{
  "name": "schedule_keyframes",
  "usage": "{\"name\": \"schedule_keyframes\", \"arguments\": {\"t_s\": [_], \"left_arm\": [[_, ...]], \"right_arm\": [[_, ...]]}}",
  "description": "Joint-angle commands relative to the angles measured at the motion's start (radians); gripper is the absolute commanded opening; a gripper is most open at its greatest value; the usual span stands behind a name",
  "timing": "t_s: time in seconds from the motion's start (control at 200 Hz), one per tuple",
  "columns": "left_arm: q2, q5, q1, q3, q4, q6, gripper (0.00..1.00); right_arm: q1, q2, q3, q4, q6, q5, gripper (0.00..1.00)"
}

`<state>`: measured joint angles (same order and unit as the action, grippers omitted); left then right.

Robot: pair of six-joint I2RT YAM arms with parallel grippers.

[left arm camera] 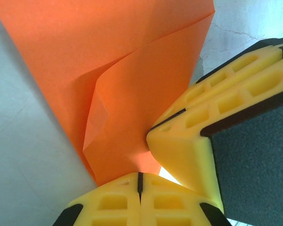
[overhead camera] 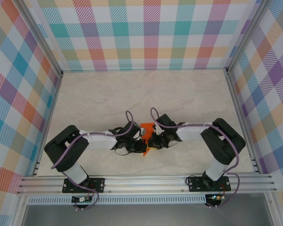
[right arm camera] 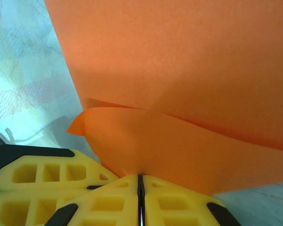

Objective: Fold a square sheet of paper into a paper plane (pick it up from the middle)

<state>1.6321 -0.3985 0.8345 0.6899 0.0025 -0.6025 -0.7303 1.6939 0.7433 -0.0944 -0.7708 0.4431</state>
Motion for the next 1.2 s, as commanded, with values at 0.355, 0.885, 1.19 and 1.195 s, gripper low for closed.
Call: {"name": "schedule_keyframes", "arguments": {"t_s": [0.355, 0.885, 1.19, 1.195], "left_arm": [[0.026, 0.096, -0.004, -0.061, -0.156, 0.057, 0.00], [0.025, 0.096, -0.004, -0.053, -0.170, 0.063, 0.00], [0.013, 0.095, -0.003, -0.045, -0.176, 0.064, 0.01], [0.013, 0.095, -0.003, -0.044, -0.177, 0.065, 0.01]], "right_arm": [[0.173, 0.070, -0.004, 0.068, 0.072, -0.033, 0.12], [0.259, 0.054, 0.098, -0.077, 0.165, -0.115, 0.15], [0.250, -0.050, 0.058, 0.011, 0.134, 0.038, 0.17], [0.248, -0.052, 0.059, 0.011, 0.133, 0.040, 0.17]]}}
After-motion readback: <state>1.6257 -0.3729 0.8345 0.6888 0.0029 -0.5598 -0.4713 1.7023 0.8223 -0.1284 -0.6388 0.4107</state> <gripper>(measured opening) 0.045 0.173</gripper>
